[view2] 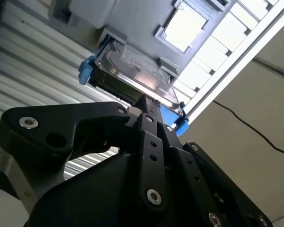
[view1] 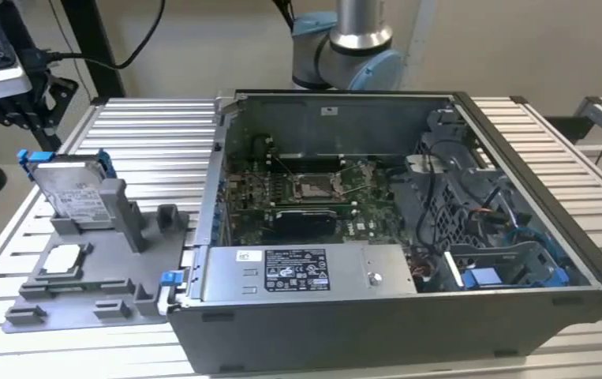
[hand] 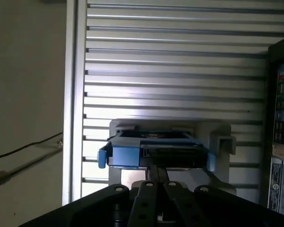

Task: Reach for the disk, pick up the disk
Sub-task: 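Reach for the disk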

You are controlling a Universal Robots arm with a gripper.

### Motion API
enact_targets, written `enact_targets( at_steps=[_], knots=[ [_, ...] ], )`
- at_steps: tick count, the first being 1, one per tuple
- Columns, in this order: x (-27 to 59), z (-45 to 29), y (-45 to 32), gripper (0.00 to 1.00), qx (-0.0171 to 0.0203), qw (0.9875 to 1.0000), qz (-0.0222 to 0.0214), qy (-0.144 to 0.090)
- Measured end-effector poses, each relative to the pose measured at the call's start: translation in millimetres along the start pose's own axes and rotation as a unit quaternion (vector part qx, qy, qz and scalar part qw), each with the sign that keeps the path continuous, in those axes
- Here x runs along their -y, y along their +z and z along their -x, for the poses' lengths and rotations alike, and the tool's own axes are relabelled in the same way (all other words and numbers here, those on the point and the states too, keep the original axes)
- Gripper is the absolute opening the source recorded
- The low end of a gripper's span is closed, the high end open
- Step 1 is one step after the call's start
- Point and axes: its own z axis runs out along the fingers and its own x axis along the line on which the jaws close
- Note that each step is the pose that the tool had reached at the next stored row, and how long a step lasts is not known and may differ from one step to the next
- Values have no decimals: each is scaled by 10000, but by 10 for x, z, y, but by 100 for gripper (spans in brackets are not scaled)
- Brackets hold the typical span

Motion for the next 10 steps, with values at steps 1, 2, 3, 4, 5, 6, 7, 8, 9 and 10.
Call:
enact_targets(
  at_steps=[1,2,3,4,5,6,7,8,9,10],
  knots=[
    [-3,-30,0,0,0,10000,0,0],
    [-4,-59,2,0,0,10000,0,0],
    [-7,-87,3,0,0,10000,0,0],
    [-10,-113,4,0,0,10000,0,-1],
    [-13,-139,5,0,0,10000,0,0],
    [-16,-156,5,0,-1,10000,0,0],
    [-18,-162,6,0,0,10000,0,0],
    [-19,-163,6,0,0,10000,0,-1],
    [-19,-164,6,0,0,10000,0,-1],
    [-19,-164,6,0,0,10000,0,-1]
  ],
)
